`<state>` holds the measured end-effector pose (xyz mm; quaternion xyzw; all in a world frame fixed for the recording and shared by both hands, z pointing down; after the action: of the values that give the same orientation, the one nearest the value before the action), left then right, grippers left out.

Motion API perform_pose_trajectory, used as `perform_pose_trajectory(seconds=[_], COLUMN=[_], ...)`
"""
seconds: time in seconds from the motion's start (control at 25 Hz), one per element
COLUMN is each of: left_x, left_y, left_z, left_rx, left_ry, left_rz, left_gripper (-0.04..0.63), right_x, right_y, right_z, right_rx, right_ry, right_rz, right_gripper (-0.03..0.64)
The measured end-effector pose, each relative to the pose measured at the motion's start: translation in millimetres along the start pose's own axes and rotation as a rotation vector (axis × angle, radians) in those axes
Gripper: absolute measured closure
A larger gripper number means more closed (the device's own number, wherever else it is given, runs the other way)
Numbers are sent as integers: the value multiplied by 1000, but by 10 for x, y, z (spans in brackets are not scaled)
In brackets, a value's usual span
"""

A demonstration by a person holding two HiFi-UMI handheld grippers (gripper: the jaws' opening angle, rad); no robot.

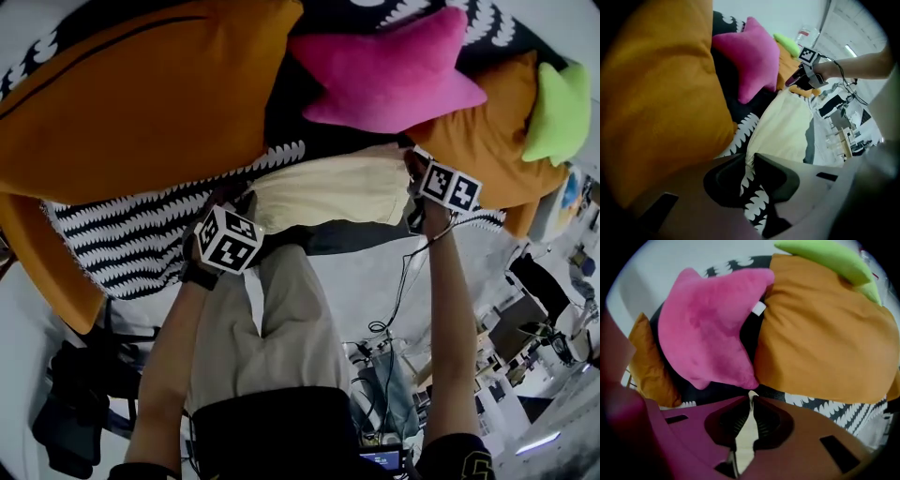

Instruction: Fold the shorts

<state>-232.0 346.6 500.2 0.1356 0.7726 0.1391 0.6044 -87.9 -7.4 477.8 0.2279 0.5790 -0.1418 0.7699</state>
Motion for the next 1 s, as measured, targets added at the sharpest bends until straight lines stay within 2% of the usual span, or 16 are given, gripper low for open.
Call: perform_pose_trajectory(seconds=[0.04, 0.08, 0.12, 0.2, 0.28, 0.36, 0.4, 0.48, 0.52, 0.6, 0.68, 0.76, 0.84, 0.92, 0.96, 1.0], left_x=[-74, -92, -47, 171, 356, 300, 175, -138, -263, -393, -378, -217, 22, 194, 213, 182], left_y=[2, -8, -27, -67, -105, -120, -87, 93, 202, 319, 290, 181, 16, -117, -137, -127], left_z=[-24, -23, 1, 94, 254, 472, 570, 710, 749, 775, 774, 742, 634, 488, 419, 359], left_rx=[13, 5, -25, -139, -307, -489, -565, -668, -696, -730, -759, -740, -693, -674, -664, -634], left_ry=[-7, -13, -23, -52, -65, -48, -33, 11, 29, 34, 21, 12, -6, -25, -22, -4], left_rz=[-20, -35, -42, -28, 12, 36, 23, -45, -74, -82, -64, -33, 22, 47, 29, -2], left_gripper=[502, 462, 415, 377, 372, 377, 371, 334, 325, 327, 327, 317, 306, 295, 299, 320], right_x=[-175, -264, -247, 46, 425, 600, 571, 336, 172, -174, -383, -300, 25, 397, 494, 512], right_y=[-15, -34, -57, -89, -5, 295, 510, 945, 1109, 1270, 1275, 1219, 1150, 1229, 1382, 1606], right_z=[11, 13, 0, -66, -150, -251, -287, -253, -186, -31, 44, 11, -70, -299, -494, -723], right_rx=[22, 35, 35, 32, 75, 120, 121, 102, 105, 153, 196, 198, 163, 151, 172, 209], right_ry=[18, 23, 13, -12, -6, -29, -55, -73, -49, 20, 40, 14, -2, -23, -72, -145], right_rz=[-21, -28, -12, 96, 254, 315, 281, 161, 112, 52, 24, 47, 172, 294, 279, 203], right_gripper=[542, 409, 318, 245, 270, 424, 472, 488, 489, 494, 494, 489, 437, 462, 476, 475])
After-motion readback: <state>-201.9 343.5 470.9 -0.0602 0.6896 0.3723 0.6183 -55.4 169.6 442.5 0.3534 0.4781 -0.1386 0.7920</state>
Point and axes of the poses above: the fingertips, and each gripper's own axes: x backward along the fingers, z to its right, y out of its underside, the point moved 5 cm from there along x, backward along the fingers, and after that the axes turned 15 degrees about -x, right-handed, at the moved point
